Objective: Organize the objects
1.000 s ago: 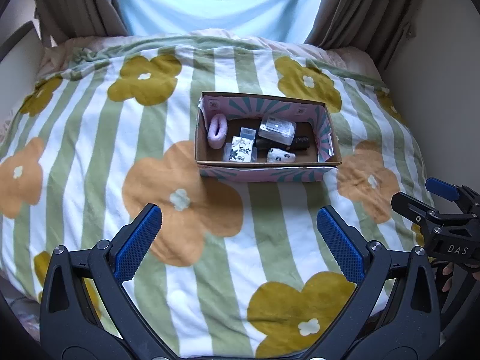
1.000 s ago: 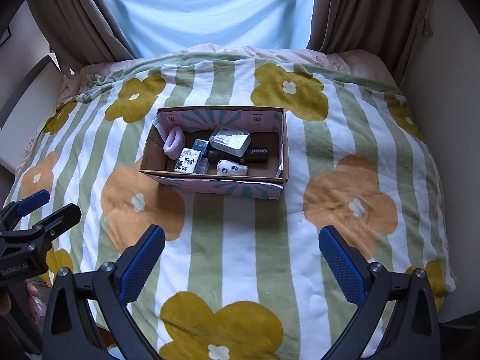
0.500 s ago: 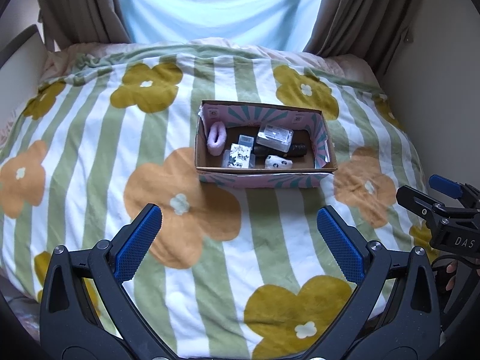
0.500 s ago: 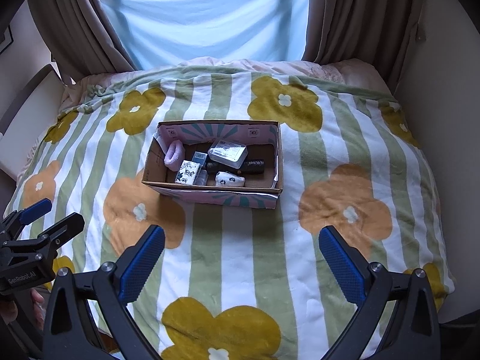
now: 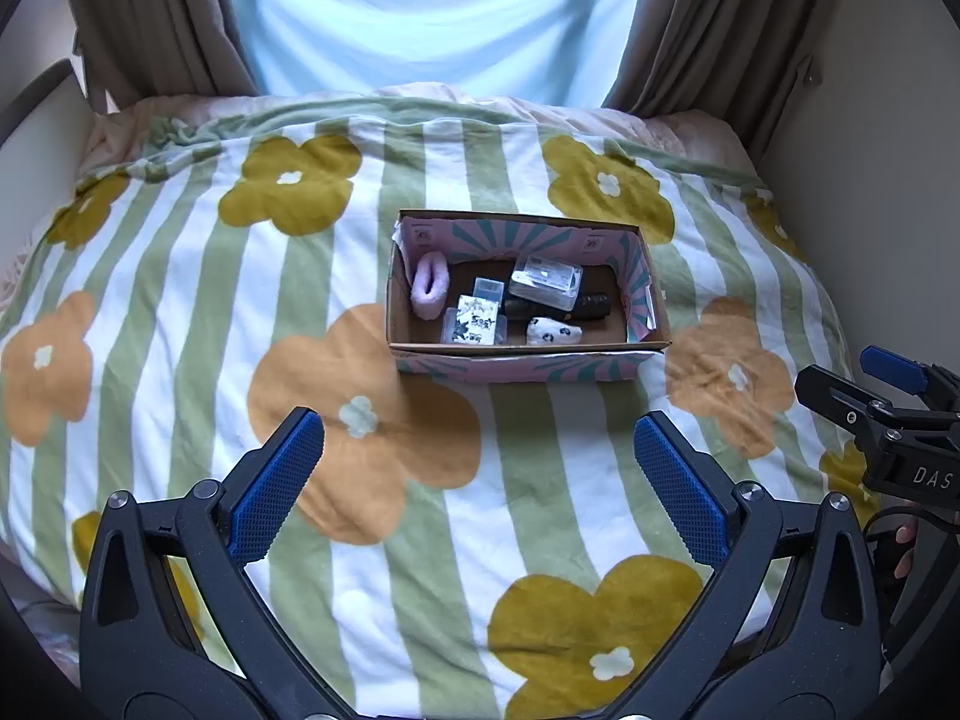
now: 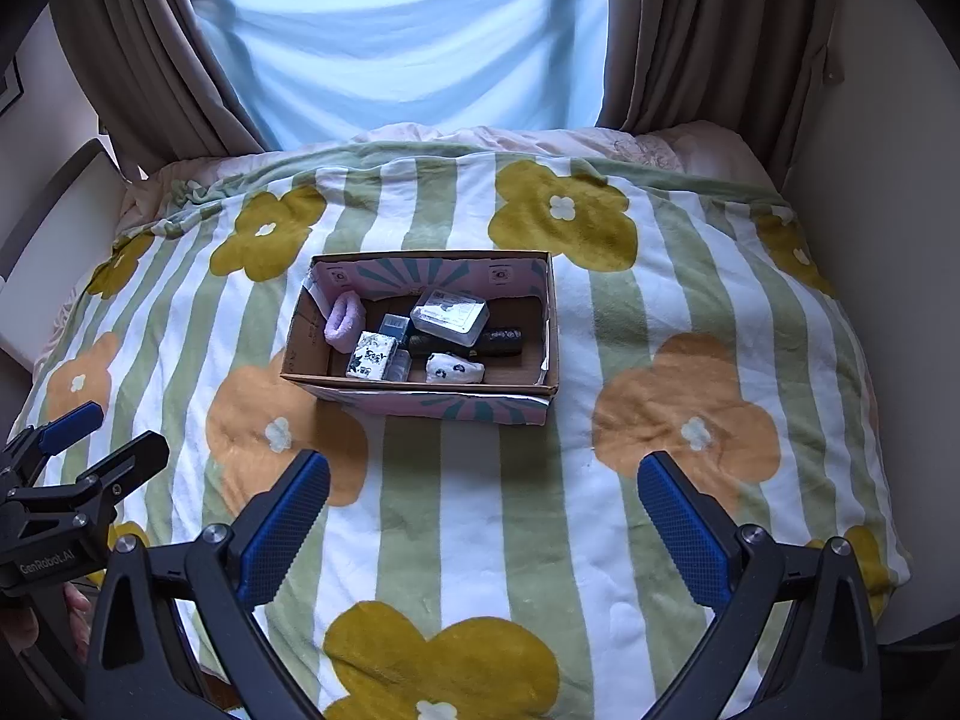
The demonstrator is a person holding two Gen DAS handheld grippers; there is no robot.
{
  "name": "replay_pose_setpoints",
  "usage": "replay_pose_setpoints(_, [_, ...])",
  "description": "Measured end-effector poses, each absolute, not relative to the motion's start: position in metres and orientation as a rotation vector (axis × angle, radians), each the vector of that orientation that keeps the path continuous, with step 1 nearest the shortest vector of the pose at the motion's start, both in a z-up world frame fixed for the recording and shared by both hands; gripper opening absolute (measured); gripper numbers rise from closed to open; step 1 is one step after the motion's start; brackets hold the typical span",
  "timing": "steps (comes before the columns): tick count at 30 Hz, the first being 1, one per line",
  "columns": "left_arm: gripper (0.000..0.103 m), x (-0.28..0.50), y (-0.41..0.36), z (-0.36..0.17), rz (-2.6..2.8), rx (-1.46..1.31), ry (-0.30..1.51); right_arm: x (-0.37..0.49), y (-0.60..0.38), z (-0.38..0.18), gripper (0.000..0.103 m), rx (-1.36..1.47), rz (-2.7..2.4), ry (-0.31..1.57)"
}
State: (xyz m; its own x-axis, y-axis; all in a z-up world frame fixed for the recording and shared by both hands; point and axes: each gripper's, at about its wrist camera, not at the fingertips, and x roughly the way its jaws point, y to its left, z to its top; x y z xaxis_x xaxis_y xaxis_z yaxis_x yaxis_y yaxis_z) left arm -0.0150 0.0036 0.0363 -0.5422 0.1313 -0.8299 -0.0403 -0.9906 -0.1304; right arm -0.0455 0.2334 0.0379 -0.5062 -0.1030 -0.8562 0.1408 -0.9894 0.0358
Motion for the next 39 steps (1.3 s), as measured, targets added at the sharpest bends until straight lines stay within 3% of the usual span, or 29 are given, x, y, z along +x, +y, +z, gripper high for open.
replay_pose_setpoints(39, [0.103,-0.028,0.012,0.034,2.733,-1.41,-0.093,-0.06,0.238,0.032,0.102,1.489,-2.616,0.053])
